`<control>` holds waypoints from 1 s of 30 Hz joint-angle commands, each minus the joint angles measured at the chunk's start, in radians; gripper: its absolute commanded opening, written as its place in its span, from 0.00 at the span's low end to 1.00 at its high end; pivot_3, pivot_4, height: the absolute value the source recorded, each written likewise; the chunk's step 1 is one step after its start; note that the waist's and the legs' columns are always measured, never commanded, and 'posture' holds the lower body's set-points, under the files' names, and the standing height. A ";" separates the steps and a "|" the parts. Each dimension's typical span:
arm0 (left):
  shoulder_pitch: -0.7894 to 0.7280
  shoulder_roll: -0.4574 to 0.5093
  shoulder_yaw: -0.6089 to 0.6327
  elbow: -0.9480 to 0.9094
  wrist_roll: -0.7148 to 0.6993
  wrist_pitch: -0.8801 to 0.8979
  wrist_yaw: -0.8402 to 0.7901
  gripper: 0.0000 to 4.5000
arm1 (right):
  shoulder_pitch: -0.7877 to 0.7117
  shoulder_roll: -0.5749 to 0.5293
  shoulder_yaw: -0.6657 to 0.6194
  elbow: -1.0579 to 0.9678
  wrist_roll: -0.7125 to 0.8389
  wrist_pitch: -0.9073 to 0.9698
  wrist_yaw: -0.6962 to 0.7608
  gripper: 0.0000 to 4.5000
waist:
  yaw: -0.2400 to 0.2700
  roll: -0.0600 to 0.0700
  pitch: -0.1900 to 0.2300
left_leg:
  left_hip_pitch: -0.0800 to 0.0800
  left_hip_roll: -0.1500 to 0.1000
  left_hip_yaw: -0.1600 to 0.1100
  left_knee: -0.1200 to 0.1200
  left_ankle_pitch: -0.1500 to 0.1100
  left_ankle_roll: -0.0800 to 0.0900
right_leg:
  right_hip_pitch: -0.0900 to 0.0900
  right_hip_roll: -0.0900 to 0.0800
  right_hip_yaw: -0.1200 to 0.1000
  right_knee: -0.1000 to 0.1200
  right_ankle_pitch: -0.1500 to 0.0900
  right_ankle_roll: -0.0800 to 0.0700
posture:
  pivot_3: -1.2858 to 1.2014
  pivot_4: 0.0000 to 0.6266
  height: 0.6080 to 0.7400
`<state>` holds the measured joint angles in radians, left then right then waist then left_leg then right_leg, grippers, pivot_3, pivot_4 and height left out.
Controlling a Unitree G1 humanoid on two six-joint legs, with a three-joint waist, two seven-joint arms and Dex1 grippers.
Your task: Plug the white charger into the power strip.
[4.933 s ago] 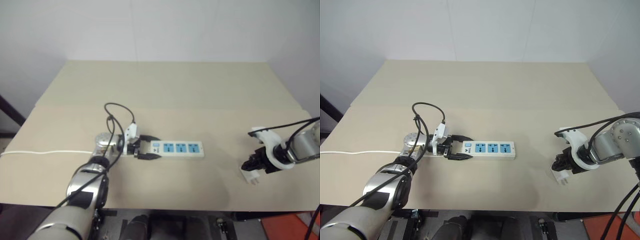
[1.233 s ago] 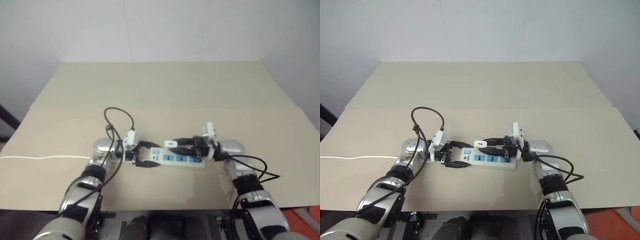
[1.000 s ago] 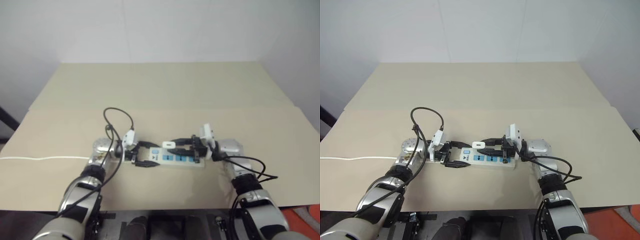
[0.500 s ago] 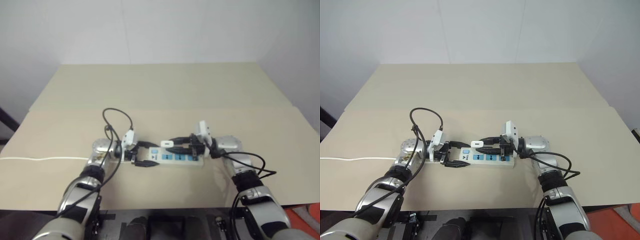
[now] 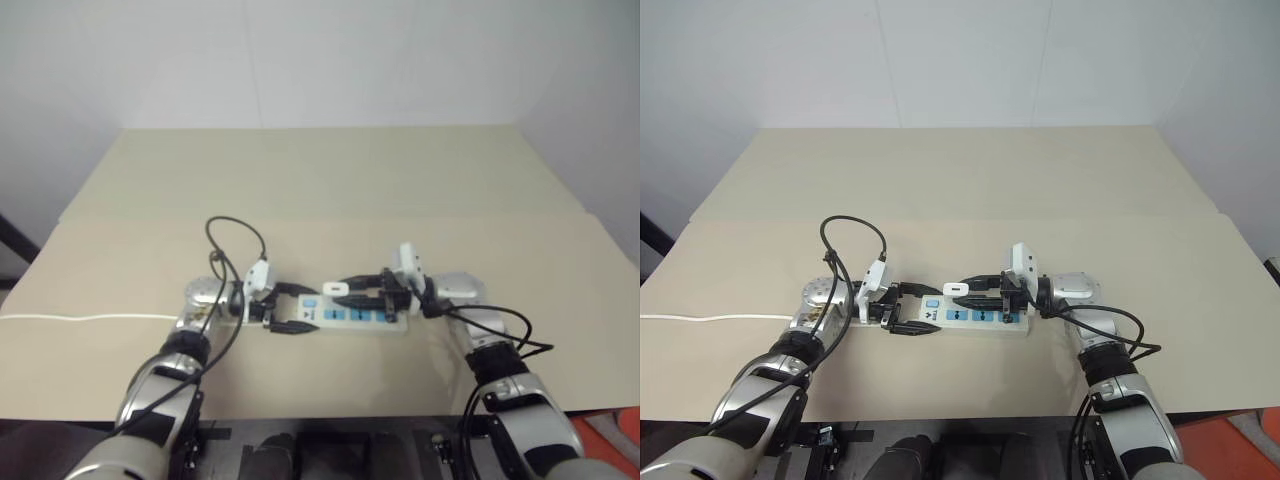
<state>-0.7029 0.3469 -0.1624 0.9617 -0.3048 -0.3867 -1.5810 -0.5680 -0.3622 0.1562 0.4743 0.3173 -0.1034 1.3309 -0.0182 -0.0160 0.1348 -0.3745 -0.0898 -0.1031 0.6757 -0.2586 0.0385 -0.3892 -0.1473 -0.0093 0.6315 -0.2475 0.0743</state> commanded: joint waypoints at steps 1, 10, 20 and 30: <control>-0.006 -0.016 -0.010 -0.012 0.006 -0.008 -0.033 0.72 | 0.028 -0.022 0.010 0.058 -0.064 -0.004 -0.030 0.44 | 0.002 0.000 0.000 | 0.000 0.000 0.000 0.000 0.000 0.000 | 0.000 0.000 0.000 0.000 0.000 0.000 | 0.52 0.24 1.00; -0.004 -0.022 0.001 -0.015 0.020 -0.006 -0.033 0.72 | 0.024 -0.043 -0.022 0.047 -0.038 -0.017 0.011 0.99 | 0.006 0.000 0.000 | 0.001 0.000 0.000 -0.001 0.000 0.000 | 0.001 0.000 0.000 -0.001 0.000 0.000 | 0.52 0.24 1.00; -0.010 -0.036 0.024 -0.026 0.022 0.019 -0.033 0.92 | 0.016 -0.065 -0.058 0.064 -0.024 -0.077 0.033 1.00 | 0.006 0.000 0.000 | 0.000 0.000 0.000 -0.001 0.000 0.000 | 0.001 0.000 0.000 -0.001 0.000 0.000 | 0.52 0.24 1.00; 0.028 0.010 0.030 -0.152 -0.085 0.031 -0.033 0.99 | 0.040 -0.101 -0.091 0.005 0.008 -0.059 0.048 1.00 | 0.003 0.000 0.000 | -0.004 0.000 0.000 -0.001 0.000 0.000 | 0.000 0.000 0.000 -0.001 0.000 0.000 | 0.52 0.24 1.00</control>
<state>-0.6798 0.3250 -0.1406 0.8742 -0.3433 -0.3670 -1.6091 -0.5461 -0.4390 0.0938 0.5108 0.3011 -0.1733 1.3643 -0.0153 -0.0161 0.1348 -0.3791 -0.0894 -0.1033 0.6748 -0.2586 0.0384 -0.3897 -0.1473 -0.0091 0.6306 -0.2475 0.0742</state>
